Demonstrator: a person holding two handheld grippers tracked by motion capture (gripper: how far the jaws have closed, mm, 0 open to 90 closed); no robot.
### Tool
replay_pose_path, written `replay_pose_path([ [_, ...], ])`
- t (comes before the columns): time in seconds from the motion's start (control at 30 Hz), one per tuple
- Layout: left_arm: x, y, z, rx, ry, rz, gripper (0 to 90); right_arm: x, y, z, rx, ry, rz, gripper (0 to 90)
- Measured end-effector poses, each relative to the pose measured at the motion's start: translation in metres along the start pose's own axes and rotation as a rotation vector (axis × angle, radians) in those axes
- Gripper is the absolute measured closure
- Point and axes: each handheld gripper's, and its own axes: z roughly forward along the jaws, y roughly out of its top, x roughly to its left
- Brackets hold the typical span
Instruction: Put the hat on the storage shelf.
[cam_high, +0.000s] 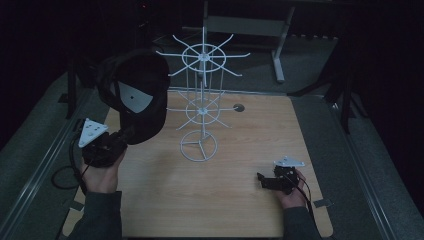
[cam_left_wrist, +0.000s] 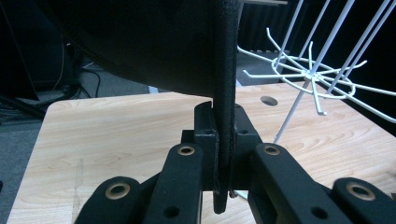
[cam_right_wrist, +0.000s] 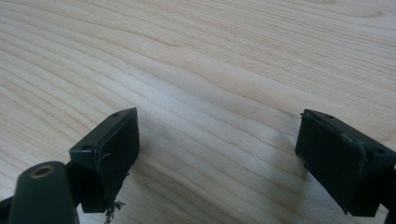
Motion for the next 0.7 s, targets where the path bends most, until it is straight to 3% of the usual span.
replay_pose_path([
  [0.7,-0.0065,0.0064,-0.0077,-0.021,-0.013,0.015,85.9,-0.0001,0.0,0.0001,-0.001,0.0,-0.001,13.3],
])
